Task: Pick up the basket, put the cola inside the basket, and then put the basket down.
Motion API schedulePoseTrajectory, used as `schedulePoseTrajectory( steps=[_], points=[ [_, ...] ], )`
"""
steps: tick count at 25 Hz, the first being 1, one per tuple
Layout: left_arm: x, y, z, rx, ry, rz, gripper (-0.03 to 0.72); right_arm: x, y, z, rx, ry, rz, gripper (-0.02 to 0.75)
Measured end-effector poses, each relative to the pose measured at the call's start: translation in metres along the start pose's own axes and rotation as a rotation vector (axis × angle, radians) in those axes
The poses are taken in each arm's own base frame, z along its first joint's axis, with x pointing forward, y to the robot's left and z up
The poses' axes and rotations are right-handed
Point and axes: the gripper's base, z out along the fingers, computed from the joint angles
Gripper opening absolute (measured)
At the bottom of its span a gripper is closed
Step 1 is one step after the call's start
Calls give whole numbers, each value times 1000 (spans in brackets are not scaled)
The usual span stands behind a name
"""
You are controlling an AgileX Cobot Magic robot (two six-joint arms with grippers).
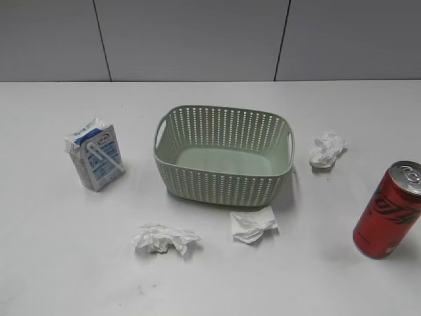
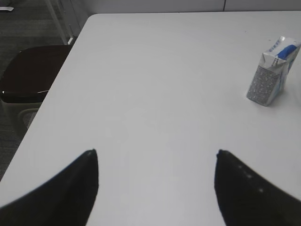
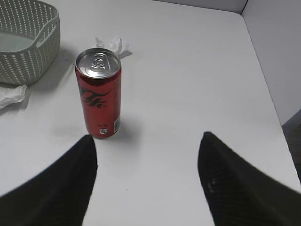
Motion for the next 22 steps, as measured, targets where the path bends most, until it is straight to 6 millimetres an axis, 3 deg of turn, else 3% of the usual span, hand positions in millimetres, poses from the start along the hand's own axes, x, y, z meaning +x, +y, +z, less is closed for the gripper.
schedulePoseTrajectory(
  steps=[13, 18, 22],
  points=[
    [-3, -1, -1, 7, -28, -3, 583, 0, 0, 0, 0, 0, 1, 510],
    [-30, -5, 2, 53, -157, -28, 583, 0, 0, 0, 0, 0, 0, 510],
    [-53, -11, 26, 99, -143, -68, 583, 0, 0, 0, 0, 0, 0, 510]
  ],
)
